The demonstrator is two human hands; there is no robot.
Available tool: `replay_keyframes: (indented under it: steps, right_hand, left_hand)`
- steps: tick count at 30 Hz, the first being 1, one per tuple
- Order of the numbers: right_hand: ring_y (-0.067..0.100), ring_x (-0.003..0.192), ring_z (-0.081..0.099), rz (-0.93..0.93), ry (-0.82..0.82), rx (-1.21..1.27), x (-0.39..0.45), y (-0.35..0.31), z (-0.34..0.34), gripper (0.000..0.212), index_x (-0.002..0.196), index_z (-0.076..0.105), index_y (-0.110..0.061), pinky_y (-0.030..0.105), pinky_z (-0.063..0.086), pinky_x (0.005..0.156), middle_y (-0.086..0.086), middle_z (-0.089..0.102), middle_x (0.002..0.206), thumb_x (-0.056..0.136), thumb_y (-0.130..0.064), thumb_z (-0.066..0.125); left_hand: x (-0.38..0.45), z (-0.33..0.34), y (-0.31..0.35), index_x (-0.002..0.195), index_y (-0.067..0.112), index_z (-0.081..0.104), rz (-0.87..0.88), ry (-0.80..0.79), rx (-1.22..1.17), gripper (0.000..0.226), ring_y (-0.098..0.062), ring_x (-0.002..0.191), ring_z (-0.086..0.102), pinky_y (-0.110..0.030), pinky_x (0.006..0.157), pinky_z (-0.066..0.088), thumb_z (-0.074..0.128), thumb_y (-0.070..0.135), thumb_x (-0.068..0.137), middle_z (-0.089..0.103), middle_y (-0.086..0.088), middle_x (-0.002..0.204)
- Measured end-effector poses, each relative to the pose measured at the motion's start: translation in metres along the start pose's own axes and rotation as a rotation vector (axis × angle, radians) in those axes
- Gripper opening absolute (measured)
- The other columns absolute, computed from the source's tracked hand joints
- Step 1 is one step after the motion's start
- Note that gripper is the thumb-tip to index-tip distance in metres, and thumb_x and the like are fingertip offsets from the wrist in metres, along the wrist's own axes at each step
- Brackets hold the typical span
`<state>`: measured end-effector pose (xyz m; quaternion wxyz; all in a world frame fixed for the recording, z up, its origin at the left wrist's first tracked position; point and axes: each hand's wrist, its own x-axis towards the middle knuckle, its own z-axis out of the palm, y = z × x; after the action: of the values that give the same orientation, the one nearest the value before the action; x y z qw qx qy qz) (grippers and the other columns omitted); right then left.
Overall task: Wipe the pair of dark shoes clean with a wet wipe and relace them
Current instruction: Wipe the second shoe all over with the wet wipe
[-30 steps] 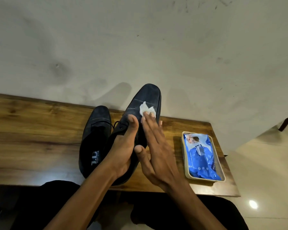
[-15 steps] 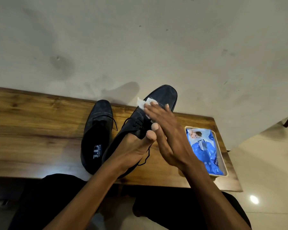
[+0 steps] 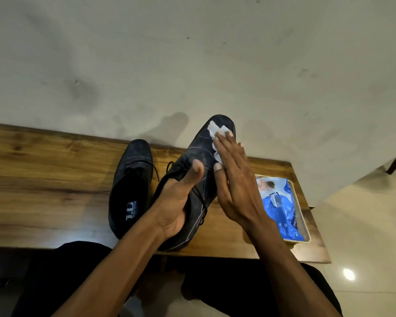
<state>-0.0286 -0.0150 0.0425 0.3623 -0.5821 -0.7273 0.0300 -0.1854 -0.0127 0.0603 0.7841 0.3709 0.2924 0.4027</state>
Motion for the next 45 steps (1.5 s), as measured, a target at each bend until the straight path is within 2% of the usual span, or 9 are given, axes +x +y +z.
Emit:
replay_keyframes:
  steps: [4,8,12,14,18,23,35,41,45]
  right_hand:
    - [0.016,0.158,0.011,0.043,0.038,0.025,-0.010,-0.016,0.010,0.055,0.158,0.030,-0.003,0.046,0.016,0.128,0.008,0.025,0.168,0.106,-0.023,0.033]
    - [0.020,0.158,0.015,-0.031,-0.050,0.112,-0.034,-0.045,0.021,0.055,0.156,0.033,0.000,0.044,0.017,0.128,0.009,0.025,0.167,0.104,-0.018,0.034]
    - [0.026,0.156,0.021,-0.214,-0.120,0.194,-0.045,-0.057,0.024,0.056,0.151,0.039,0.005,0.053,0.023,0.125,0.016,0.031,0.164,0.096,-0.008,0.040]
    - [0.029,0.155,0.026,-0.295,-0.129,0.200,-0.047,-0.058,0.025,0.056,0.147,0.043,0.007,0.055,0.024,0.124,0.019,0.036,0.161,0.092,-0.005,0.042]
    - [0.029,0.154,0.026,-0.341,-0.100,0.133,-0.049,-0.059,0.028,0.054,0.147,0.045,0.006,0.052,0.023,0.125,0.019,0.037,0.160,0.095,-0.009,0.047]
    - [0.026,0.159,0.006,-0.110,-0.108,0.015,-0.033,-0.042,0.021,0.074,0.159,0.019,0.002,0.054,0.014,0.127,0.013,0.010,0.171,0.106,-0.049,0.029]
    - [0.024,0.159,-0.008,-0.050,-0.286,0.061,-0.063,-0.071,0.028,0.093,0.161,-0.002,-0.002,0.048,0.008,0.128,0.009,-0.012,0.171,0.100,-0.067,0.025]
    - [0.024,0.158,-0.011,-0.036,-0.250,0.063,-0.036,-0.058,0.021,0.096,0.161,-0.005,-0.003,0.052,0.006,0.128,0.010,-0.016,0.170,0.098,-0.071,0.018]
    - [0.020,0.158,-0.012,0.011,-0.175,0.057,-0.005,-0.038,0.016,0.098,0.162,-0.005,-0.005,0.053,0.007,0.128,0.008,-0.013,0.171,0.096,-0.075,0.016]
  left_hand:
    - [0.000,0.006,0.006,0.127,0.006,0.065,-0.031,-0.043,-0.215,0.046,-0.029,0.121,0.063,-0.038,0.102,0.051,0.062,0.032,0.089,0.065,-0.016,0.131]
    - [0.007,0.000,0.016,0.135,0.004,0.057,-0.024,0.099,-0.331,0.070,-0.030,0.118,0.065,-0.039,0.098,0.054,0.046,0.056,0.089,0.064,-0.020,0.131]
    - [0.013,-0.010,0.023,0.140,0.005,0.050,-0.046,0.253,-0.373,0.083,-0.024,0.086,0.075,-0.036,0.068,0.062,0.044,0.069,0.087,0.069,-0.018,0.118]
    - [0.012,-0.014,0.026,0.135,0.004,0.056,-0.101,0.247,-0.404,0.088,-0.022,0.074,0.073,-0.032,0.064,0.062,0.040,0.076,0.087,0.072,-0.015,0.102]
    - [0.013,-0.021,0.029,0.129,0.004,0.062,-0.101,0.256,-0.452,0.090,-0.025,0.087,0.072,-0.034,0.075,0.062,0.044,0.079,0.085,0.071,-0.016,0.111]
    - [0.012,-0.017,0.028,0.129,0.006,0.063,-0.006,0.268,-0.447,0.079,-0.030,0.112,0.069,-0.044,0.092,0.057,0.040,0.072,0.092,0.069,-0.019,0.123]
    - [0.013,-0.025,0.030,0.117,0.005,0.066,-0.032,0.393,-0.414,0.059,-0.029,0.098,0.074,-0.040,0.082,0.061,0.048,0.057,0.096,0.075,-0.017,0.109]
    - [0.011,-0.023,0.027,0.119,0.006,0.067,-0.060,0.348,-0.406,0.047,-0.029,0.104,0.072,-0.043,0.092,0.055,0.053,0.046,0.098,0.074,-0.017,0.113]
    - [0.008,-0.015,0.021,0.116,0.005,0.070,-0.182,0.306,-0.371,0.046,-0.029,0.097,0.074,-0.040,0.082,0.058,0.054,0.044,0.098,0.074,-0.017,0.110]
